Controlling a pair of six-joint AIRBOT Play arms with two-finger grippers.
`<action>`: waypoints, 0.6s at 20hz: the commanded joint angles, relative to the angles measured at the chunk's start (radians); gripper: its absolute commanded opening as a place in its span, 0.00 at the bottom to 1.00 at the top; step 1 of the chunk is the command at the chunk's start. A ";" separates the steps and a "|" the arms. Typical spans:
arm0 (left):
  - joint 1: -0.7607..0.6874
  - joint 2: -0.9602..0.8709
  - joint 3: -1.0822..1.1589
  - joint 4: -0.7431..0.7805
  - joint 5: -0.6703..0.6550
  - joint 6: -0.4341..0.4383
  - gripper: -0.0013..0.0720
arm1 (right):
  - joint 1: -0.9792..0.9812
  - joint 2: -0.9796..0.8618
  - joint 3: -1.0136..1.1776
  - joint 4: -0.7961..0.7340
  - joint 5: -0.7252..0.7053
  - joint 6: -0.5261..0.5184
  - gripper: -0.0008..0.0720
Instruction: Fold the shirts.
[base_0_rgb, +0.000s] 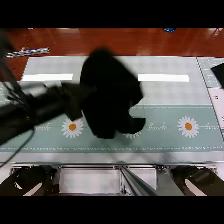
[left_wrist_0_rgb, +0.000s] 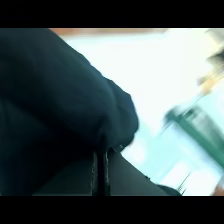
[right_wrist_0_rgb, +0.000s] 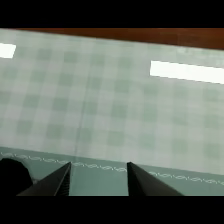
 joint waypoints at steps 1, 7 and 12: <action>0.066 0.093 -0.407 -0.002 -0.081 -0.097 0.04 | 0.000 0.000 -0.153 0.047 -0.035 0.017 0.57; 0.124 0.026 -0.529 0.068 -0.193 -0.225 0.71 | -0.003 -0.061 -0.445 0.104 -0.198 0.042 0.57; 0.440 0.068 -0.172 0.503 -0.587 -0.174 0.71 | -0.341 -0.051 -0.343 -0.201 -0.171 0.045 0.56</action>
